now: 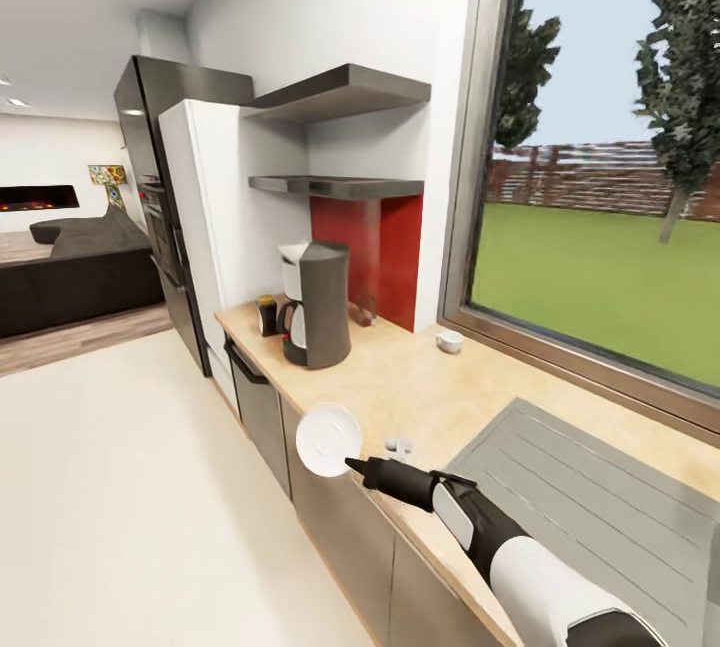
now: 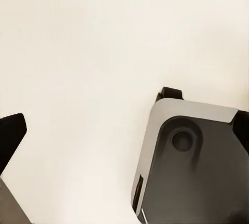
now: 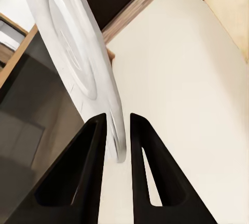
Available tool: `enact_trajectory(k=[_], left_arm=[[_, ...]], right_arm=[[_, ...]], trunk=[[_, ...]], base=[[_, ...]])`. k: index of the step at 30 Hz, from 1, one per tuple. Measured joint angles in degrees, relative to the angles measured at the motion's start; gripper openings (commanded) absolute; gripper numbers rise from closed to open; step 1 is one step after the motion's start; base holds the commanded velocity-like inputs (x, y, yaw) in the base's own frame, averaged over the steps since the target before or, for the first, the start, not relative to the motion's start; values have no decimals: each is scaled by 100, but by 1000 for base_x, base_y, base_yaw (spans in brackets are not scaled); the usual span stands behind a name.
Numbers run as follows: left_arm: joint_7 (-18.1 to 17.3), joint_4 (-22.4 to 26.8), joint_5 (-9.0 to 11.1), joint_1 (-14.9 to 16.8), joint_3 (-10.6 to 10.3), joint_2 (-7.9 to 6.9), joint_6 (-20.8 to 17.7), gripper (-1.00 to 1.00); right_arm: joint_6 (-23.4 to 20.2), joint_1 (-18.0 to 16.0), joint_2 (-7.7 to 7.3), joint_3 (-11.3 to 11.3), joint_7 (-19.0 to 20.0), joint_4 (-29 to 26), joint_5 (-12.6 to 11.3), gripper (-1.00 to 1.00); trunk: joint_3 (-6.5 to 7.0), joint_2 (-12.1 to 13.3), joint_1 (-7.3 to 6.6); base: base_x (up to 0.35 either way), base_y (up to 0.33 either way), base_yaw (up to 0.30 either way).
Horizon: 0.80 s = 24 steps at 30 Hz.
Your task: Set up a coffee station on the kitchen countertop: keep the coffee maker on the countertop, move the bottle of coffee from the kitchen shelf to the counter next to the coffee maker, place a paper coffee filter on top of the coffee maker, put the saucer next to the coffee maker with the coffee cup on the saucer, and place the electric kettle next to the coffee maker.
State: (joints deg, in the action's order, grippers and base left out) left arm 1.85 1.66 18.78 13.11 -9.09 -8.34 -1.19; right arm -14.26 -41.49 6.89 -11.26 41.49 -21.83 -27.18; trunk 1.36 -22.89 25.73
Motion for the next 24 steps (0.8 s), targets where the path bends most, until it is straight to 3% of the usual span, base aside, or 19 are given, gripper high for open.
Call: enact_trajectory(k=[8, 15, 24], left_arm=[[-5, 38, 7, -29, -9, -4, 7, 100], [-1, 38, 7, -35, -9, 0, 3, 100], [1, 38, 7, -38, -9, 0, 1, 100]], right_arm=[[16, 1, 60, 57, 18, -89, -58, -100], [-54, -4, 2, 263, 31, -319, -39, -100], [-271, -7, -3, 544, -141, -613, -32, -100]], trunk=[[0, 1, 3], [1, 1, 3], [1, 1, 3]], base=[[40, 12, 0], [0, 20, 0], [1, 231, 0]])
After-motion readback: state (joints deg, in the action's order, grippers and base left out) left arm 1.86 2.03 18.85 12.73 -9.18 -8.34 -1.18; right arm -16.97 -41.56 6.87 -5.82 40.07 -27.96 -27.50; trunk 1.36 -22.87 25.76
